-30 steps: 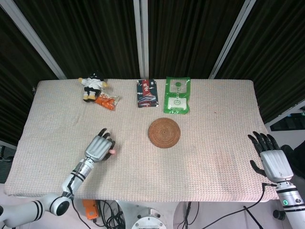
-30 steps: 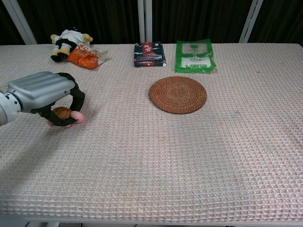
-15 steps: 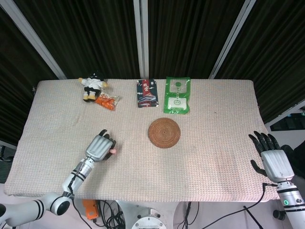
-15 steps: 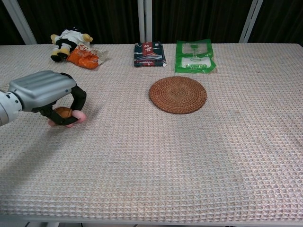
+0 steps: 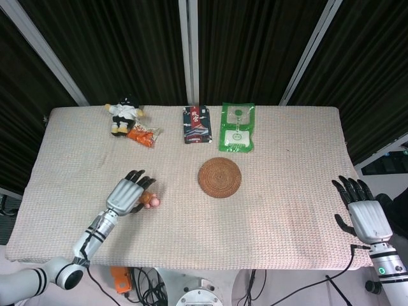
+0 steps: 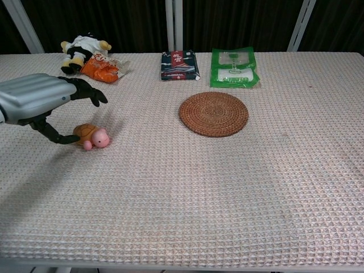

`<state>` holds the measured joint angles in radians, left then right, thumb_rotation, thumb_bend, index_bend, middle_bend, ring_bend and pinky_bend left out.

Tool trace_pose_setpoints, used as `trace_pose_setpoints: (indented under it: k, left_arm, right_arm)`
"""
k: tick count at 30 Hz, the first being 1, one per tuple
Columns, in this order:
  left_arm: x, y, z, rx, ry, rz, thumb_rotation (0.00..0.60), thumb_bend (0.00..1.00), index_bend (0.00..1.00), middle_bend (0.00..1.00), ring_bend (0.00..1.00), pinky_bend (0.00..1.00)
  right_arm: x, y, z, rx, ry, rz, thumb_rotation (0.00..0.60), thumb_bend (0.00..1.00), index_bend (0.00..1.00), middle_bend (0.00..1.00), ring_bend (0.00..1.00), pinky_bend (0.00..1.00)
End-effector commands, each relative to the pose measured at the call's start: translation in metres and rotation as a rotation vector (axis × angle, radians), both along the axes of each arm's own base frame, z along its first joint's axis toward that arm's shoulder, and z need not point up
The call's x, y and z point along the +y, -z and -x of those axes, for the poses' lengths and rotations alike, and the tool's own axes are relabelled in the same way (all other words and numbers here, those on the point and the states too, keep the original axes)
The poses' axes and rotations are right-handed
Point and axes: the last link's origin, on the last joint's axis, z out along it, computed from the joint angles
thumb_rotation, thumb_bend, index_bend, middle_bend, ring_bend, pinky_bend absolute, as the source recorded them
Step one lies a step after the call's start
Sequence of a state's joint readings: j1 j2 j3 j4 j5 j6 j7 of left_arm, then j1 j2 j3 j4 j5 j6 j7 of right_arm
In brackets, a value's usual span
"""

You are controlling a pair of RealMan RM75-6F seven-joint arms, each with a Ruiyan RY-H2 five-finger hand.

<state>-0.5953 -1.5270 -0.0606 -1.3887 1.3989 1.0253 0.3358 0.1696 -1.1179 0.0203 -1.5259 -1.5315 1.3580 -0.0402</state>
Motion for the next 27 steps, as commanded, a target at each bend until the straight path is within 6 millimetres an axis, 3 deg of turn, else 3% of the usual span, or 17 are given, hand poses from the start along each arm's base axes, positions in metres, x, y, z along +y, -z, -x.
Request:
trace_pose_setpoints:
  k: [1, 12, 23, 27]
  left_arm:
    - [0.001, 0.001, 0.002, 0.011, -0.008, 0.003, 0.6, 0.24, 0.25, 0.27, 0.07, 0.16]
    - [0.006, 0.019, 0.008, 0.022, -0.045, 0.019, 0.6, 0.26, 0.37, 0.38, 0.09, 0.19]
    - [0.01, 0.032, 0.009, -0.03, -0.012, -0.022, 0.6, 0.34, 0.7, 0.7, 0.35, 0.3]
    - [0.01, 0.034, 0.009, -0.021, 0.009, -0.032, 0.6, 0.35, 0.77, 0.77, 0.41, 0.32]
  right_arm:
    - [0.0, 0.0, 0.0, 0.002, 0.001, 0.001, 0.6, 0.28, 0.0, 0.0, 0.0, 0.0]
    - [-0.001, 0.0, 0.002, 0.001, 0.01, 0.001, 0.6, 0.3, 0.0, 0.0, 0.0, 0.0]
    - [-0.001, -0.001, 0.004, -0.002, 0.014, 0.002, 0.6, 0.3, 0.0, 0.0, 0.0, 0.0]
    - [-0.001, 0.0, 0.004, -0.003, 0.014, 0.0, 0.6, 0.3, 0.0, 0.0, 0.0, 0.0]
